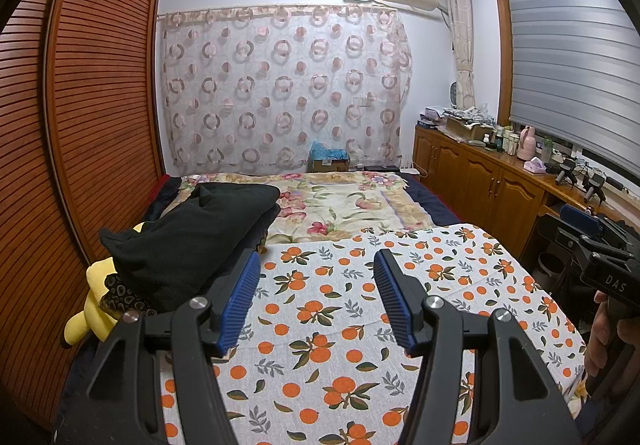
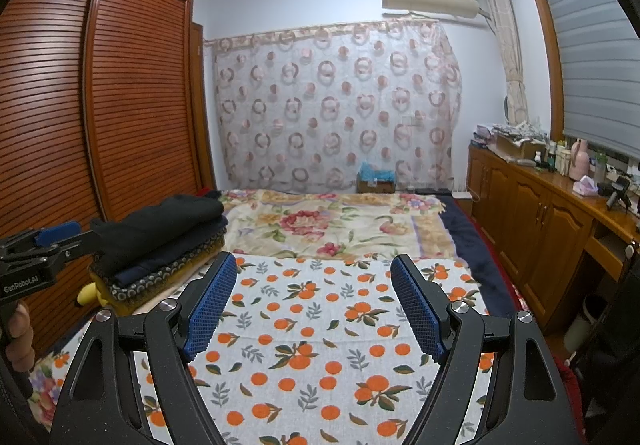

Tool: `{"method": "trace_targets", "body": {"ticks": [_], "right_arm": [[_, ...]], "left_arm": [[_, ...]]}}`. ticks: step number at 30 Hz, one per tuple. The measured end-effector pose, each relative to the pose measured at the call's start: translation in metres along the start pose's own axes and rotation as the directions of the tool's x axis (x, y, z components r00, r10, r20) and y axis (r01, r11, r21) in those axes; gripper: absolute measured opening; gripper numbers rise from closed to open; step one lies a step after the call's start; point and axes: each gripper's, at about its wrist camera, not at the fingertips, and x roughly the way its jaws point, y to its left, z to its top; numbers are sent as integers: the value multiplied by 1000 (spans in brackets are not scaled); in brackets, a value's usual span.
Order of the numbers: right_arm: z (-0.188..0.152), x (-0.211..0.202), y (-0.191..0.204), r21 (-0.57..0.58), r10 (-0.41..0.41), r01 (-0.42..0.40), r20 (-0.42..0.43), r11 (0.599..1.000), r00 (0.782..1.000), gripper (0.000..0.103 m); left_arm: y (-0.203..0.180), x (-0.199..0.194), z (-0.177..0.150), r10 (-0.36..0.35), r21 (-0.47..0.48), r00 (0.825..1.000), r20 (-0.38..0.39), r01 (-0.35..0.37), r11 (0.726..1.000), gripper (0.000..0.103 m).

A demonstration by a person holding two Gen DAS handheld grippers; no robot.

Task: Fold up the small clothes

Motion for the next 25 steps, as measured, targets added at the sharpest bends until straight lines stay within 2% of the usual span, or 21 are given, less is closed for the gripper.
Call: {"method": "trace_targets", "body": {"ticks": [25], "right_arm": [[-1,0,1,0,-2,2,3,1000,1000,82]], "left_arm": [[2,1,-1,0,0,1000,1,0,1000,59]]}}
